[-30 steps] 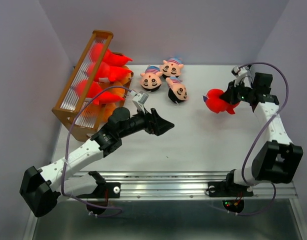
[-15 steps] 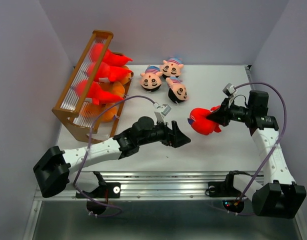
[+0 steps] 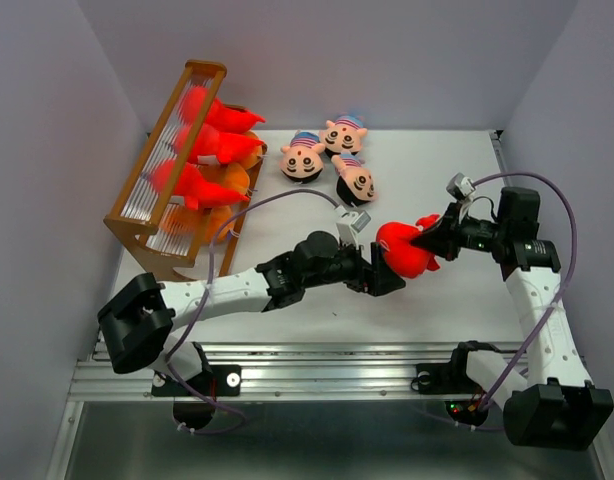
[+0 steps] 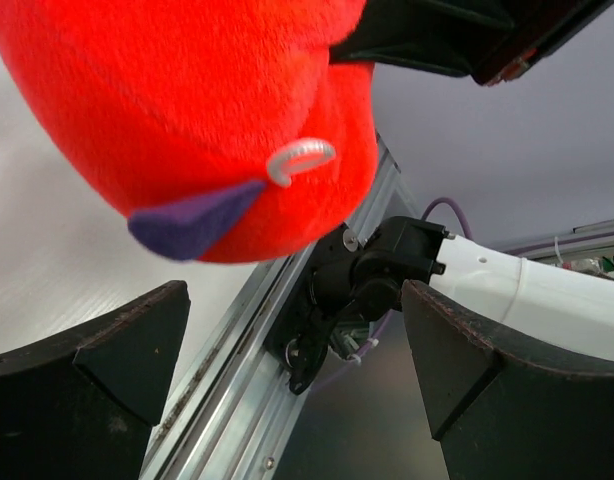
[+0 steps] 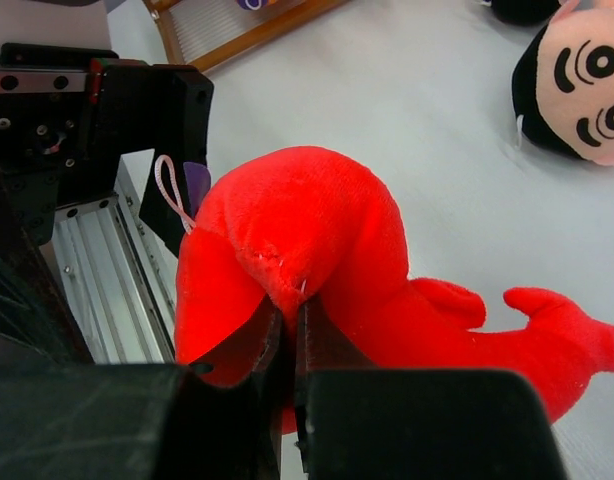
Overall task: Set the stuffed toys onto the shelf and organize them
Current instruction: Pass the stuffed toy from the right arm to the left
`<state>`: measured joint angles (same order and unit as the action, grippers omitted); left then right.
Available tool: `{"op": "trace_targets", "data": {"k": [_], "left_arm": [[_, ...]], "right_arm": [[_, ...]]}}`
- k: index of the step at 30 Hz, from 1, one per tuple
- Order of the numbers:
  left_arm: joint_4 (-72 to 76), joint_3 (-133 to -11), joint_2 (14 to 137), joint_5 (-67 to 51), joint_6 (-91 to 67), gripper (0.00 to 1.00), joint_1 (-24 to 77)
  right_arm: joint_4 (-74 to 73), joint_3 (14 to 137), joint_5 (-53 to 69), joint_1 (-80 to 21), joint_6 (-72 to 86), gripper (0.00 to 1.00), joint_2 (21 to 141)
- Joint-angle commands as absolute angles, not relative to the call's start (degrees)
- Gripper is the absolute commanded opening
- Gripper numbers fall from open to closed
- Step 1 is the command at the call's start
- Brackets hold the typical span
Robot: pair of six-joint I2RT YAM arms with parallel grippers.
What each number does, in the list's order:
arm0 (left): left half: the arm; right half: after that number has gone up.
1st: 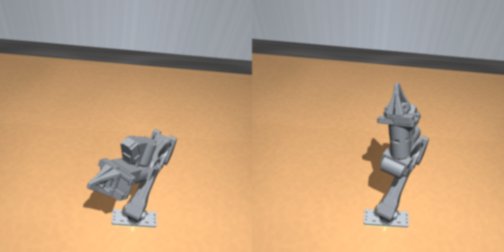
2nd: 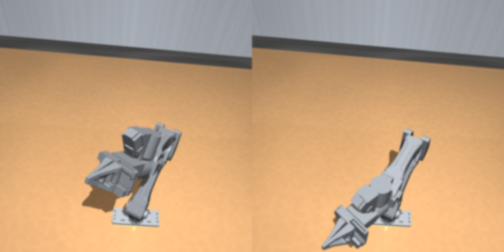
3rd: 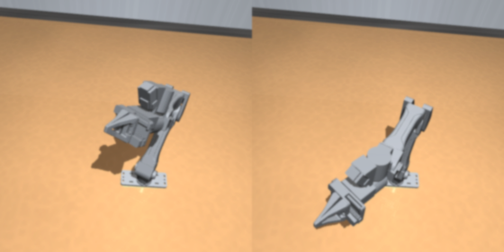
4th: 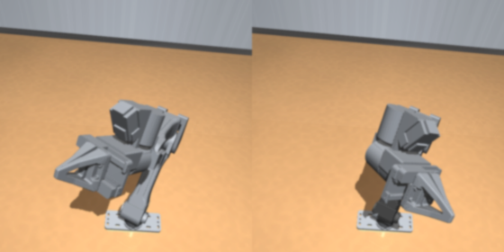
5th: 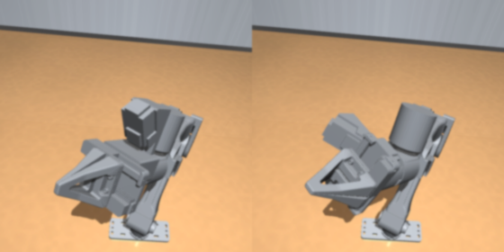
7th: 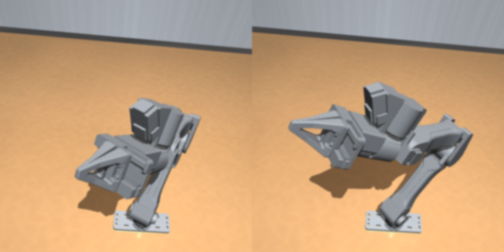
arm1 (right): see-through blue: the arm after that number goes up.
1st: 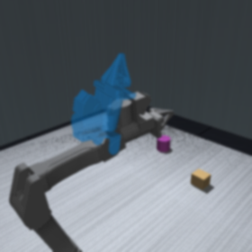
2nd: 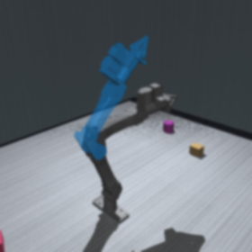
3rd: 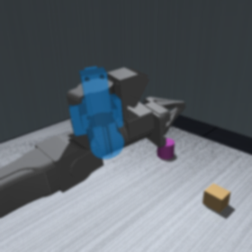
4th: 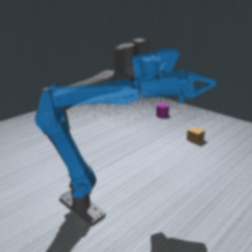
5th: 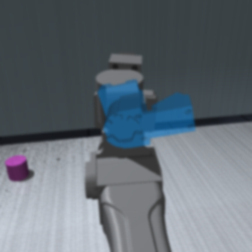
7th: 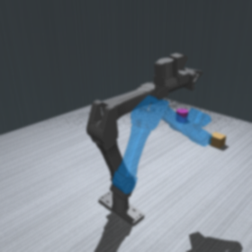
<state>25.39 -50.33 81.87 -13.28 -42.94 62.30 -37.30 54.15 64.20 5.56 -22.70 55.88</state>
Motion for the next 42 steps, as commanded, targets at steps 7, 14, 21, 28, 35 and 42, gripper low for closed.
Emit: {"op": "trace_targets", "data": {"k": [7, 14, 21, 28, 35, 42], "left_arm": [[28.56, -56.42, 84.37, -11.69, -40.7, 0.98, 62.84], [28.21, -59.59, 87.53, -14.32, -37.62, 0.56, 61.62], [26.46, -59.77, 88.51, -15.65, -34.99, 0.0, 60.64], [22.68, -56.35, 83.51, -14.15, -26.37, 0.0, 60.21], [22.14, -48.19, 75.78, -21.61, -32.86, 0.0, 53.89], [27.33, -44.38, 68.21, -30.13, -43.58, 0.0, 48.34]], "right_arm": [[-43.14, 53.09, 71.63, 5.27, -28.29, 0.01, 53.44], [-46.76, 53.26, 73.47, 4.75, -31.55, 0.06, 52.65], [-50.36, 53.96, 72.78, 4.75, -36.46, 0.15, 52.91], [-53.44, 58.69, 68.04, 4.75, -39.46, 1.0, 53.26], [-55.71, 63.55, 65.74, 4.75, -48.4, 1.0, 53.44], [-64.49, 54.42, 71.71, 4.75, -74.93, 1.0, 49.32]]}}
